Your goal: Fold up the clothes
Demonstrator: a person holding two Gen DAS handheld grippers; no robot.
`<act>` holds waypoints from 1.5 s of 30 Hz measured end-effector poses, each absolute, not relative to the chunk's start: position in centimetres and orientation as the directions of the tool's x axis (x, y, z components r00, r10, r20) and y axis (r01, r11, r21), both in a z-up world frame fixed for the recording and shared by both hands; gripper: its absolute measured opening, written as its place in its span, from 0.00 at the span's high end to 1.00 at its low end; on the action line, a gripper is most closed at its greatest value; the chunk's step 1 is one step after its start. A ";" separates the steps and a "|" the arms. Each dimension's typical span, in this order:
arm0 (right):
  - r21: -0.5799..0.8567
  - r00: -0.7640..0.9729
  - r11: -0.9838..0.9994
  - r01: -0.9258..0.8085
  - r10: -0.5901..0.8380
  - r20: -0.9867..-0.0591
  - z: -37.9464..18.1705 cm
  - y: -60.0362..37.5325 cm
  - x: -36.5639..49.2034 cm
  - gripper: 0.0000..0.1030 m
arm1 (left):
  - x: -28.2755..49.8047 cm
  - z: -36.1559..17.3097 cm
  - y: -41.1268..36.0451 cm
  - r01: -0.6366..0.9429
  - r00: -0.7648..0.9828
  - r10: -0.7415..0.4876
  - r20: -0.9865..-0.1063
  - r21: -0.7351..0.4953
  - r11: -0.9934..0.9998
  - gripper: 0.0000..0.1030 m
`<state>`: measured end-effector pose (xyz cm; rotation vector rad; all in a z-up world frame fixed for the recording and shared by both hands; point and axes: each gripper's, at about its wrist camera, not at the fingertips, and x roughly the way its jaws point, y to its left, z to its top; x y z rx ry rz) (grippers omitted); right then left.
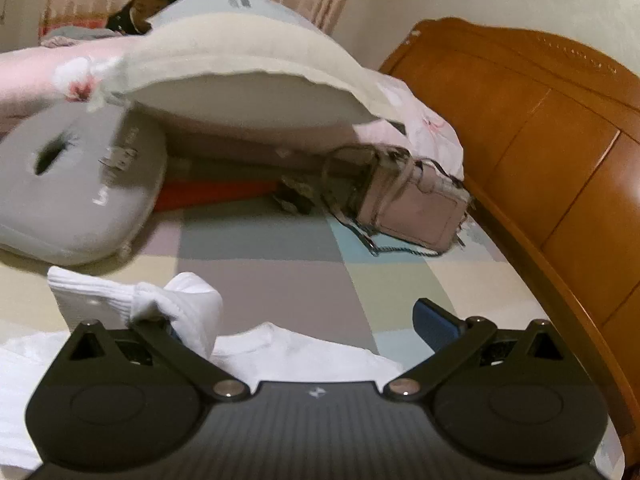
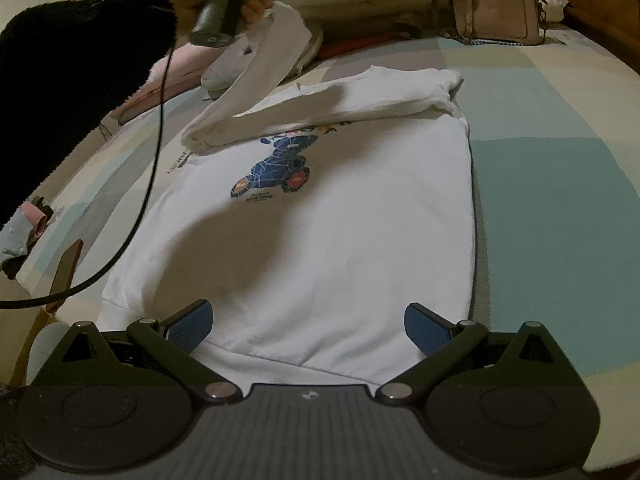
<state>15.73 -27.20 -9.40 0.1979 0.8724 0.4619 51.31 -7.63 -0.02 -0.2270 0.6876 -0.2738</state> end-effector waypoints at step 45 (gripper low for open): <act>0.343 0.544 0.899 -0.271 0.437 -0.716 -10.7 -27.1 16.9 0.00 | 49.6 -11.2 -5.1 0.117 0.590 -0.497 -0.636 -0.541 0.833 0.01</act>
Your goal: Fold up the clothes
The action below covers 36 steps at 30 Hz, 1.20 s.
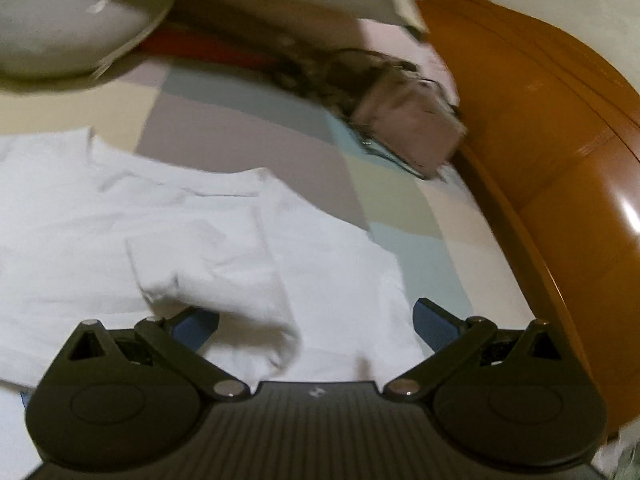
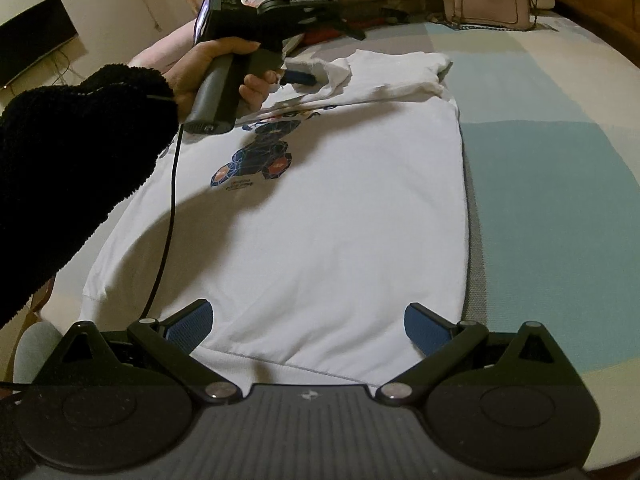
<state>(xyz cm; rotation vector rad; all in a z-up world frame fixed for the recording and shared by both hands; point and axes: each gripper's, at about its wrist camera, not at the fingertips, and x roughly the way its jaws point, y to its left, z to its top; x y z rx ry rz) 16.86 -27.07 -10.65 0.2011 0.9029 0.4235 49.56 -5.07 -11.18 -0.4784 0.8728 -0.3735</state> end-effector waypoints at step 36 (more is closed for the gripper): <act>0.228 0.530 0.944 -0.237 0.322 -0.785 -11.1 -23.6 18.8 0.00 | 37.3 -11.2 7.8 0.176 0.785 -0.312 -0.536 -0.289 0.941 0.01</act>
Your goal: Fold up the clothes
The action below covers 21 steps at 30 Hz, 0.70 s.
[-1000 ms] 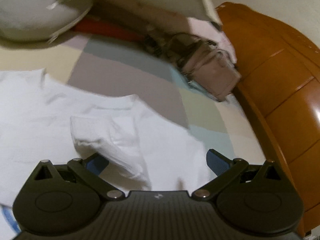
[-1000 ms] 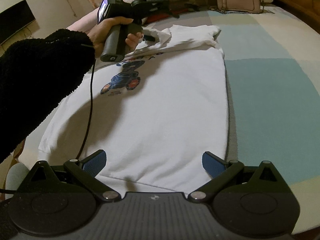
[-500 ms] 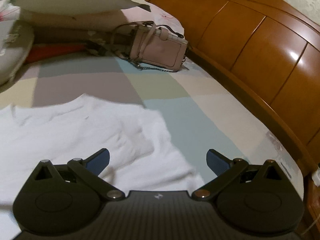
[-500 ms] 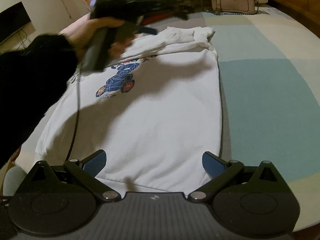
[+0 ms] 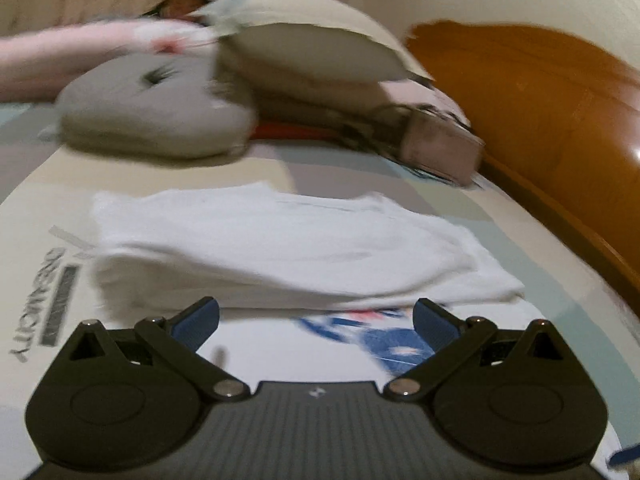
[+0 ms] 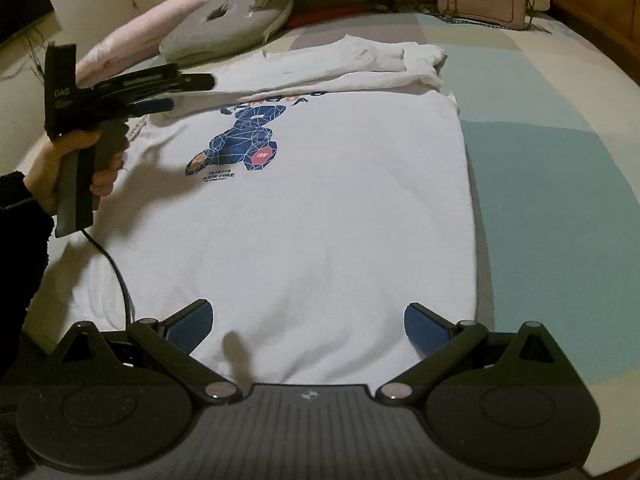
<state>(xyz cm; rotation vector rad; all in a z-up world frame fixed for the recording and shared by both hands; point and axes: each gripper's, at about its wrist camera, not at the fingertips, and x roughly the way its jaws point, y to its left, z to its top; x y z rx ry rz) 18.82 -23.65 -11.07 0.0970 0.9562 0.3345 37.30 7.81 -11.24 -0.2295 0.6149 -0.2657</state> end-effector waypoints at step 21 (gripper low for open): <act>0.210 0.542 0.944 -0.254 0.319 -0.777 -10.5 -21.0 20.3 0.00 | 39.4 -10.0 15.7 -0.010 0.805 -0.168 -0.570 -0.295 0.955 0.01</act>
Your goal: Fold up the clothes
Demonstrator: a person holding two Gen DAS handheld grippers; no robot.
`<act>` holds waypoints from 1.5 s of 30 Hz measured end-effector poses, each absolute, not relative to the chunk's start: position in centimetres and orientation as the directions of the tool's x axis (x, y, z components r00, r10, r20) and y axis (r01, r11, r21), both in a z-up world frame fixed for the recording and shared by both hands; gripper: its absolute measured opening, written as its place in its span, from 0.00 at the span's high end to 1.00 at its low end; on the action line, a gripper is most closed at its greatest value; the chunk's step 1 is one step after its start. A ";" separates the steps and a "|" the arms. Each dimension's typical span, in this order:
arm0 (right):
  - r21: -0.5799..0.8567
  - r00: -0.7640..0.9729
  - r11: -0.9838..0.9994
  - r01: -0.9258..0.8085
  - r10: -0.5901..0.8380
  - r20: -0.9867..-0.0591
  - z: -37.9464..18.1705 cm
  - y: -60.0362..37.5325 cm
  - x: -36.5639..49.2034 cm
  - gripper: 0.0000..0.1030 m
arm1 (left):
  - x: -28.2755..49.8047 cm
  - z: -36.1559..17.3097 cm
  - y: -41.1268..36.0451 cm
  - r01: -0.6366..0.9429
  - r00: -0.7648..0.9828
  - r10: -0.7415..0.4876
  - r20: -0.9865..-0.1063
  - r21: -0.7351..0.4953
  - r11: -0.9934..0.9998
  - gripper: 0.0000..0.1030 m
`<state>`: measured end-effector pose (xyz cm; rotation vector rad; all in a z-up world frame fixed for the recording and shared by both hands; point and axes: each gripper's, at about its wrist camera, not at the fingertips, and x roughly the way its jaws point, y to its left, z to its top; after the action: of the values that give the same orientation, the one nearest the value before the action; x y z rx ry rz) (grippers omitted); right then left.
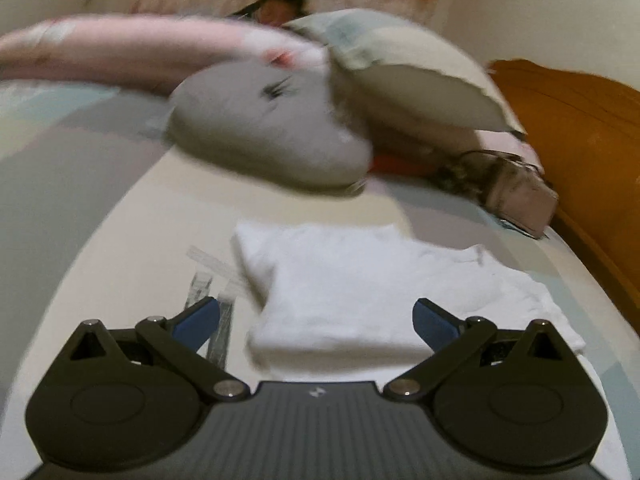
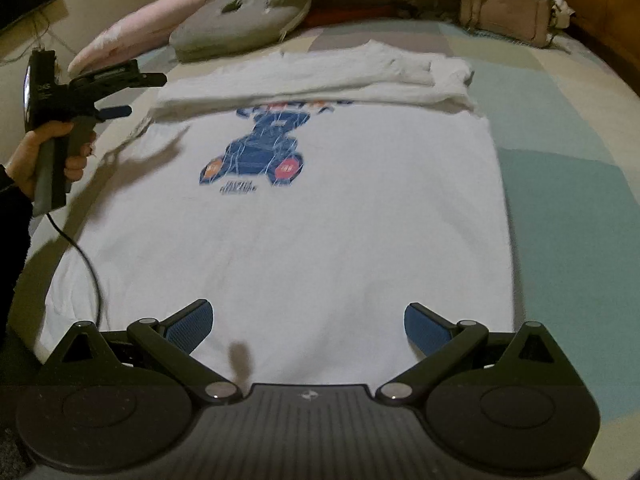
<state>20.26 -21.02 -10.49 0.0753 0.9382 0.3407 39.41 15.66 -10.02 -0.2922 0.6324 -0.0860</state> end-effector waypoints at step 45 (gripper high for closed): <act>0.590 0.640 0.804 -0.075 0.493 -0.590 -8.1 -27.6 39.7 0.41 | 35.9 -11.7 6.3 0.279 0.679 -0.251 -0.689 -0.074 0.957 0.01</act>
<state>39.68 -27.58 -8.11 0.5589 0.8202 0.3441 35.89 6.28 -11.70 0.0384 0.7682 -0.2978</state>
